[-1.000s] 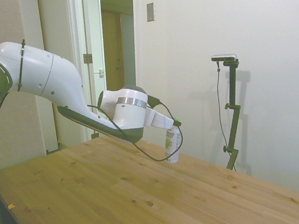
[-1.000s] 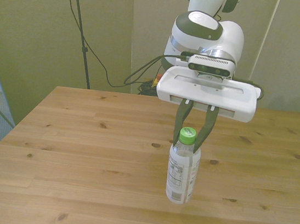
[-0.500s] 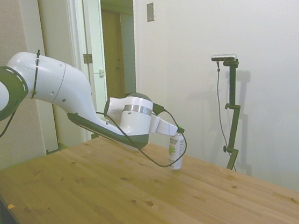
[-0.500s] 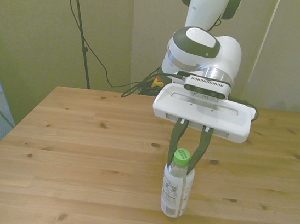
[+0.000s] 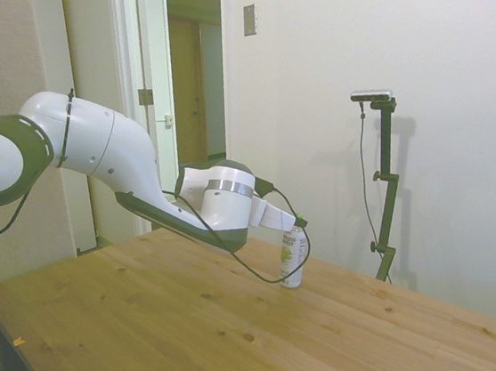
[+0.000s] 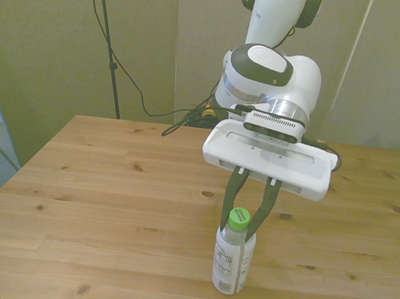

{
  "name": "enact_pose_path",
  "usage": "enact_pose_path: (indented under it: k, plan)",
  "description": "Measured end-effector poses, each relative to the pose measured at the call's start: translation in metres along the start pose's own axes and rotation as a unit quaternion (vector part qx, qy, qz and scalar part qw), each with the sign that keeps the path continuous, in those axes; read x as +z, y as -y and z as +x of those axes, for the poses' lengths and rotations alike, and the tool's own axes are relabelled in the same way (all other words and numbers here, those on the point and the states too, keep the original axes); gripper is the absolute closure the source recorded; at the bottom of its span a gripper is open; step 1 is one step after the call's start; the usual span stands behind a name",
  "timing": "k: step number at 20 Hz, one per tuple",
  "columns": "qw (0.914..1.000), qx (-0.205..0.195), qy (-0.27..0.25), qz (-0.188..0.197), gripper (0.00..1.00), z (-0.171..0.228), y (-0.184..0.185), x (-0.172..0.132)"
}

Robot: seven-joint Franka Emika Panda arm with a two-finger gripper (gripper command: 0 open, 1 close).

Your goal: Stand the water bottle

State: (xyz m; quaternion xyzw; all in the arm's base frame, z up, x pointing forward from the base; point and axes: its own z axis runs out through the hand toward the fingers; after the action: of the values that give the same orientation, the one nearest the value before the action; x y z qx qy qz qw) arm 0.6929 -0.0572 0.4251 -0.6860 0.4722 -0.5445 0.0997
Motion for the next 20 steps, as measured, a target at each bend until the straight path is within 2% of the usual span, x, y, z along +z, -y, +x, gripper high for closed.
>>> enact_pose_path:
  k: [20]
  plan:
    - [0.9999, 0.002, 0.007, -0.012, 0.0, -0.002, -0.013, -0.004]
